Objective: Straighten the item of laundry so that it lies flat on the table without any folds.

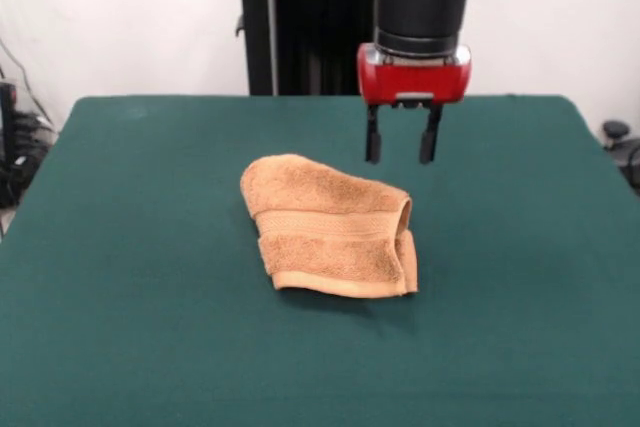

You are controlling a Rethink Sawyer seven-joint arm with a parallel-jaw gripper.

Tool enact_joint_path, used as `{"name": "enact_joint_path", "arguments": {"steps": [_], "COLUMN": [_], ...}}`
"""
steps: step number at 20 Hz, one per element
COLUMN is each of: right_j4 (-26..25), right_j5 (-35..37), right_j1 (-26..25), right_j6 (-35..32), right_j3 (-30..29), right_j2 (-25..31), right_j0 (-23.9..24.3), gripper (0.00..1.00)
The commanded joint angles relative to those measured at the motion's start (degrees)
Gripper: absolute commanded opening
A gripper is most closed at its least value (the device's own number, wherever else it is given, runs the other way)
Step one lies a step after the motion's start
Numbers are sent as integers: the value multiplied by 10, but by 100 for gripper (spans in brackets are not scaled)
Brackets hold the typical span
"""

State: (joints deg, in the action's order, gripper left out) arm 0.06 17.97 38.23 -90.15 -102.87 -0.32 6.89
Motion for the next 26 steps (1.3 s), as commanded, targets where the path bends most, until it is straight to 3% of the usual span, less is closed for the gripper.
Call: {"name": "enact_joint_path", "arguments": {"steps": [1, 26], "right_j4": [25, 16], "right_j5": [52, -73], "right_j1": [-47, -177], "right_j6": [-103, -108], "right_j3": [72, 132], "right_j2": [8, 30], "right_j0": [-22, 1], "gripper": [100, 100]}}
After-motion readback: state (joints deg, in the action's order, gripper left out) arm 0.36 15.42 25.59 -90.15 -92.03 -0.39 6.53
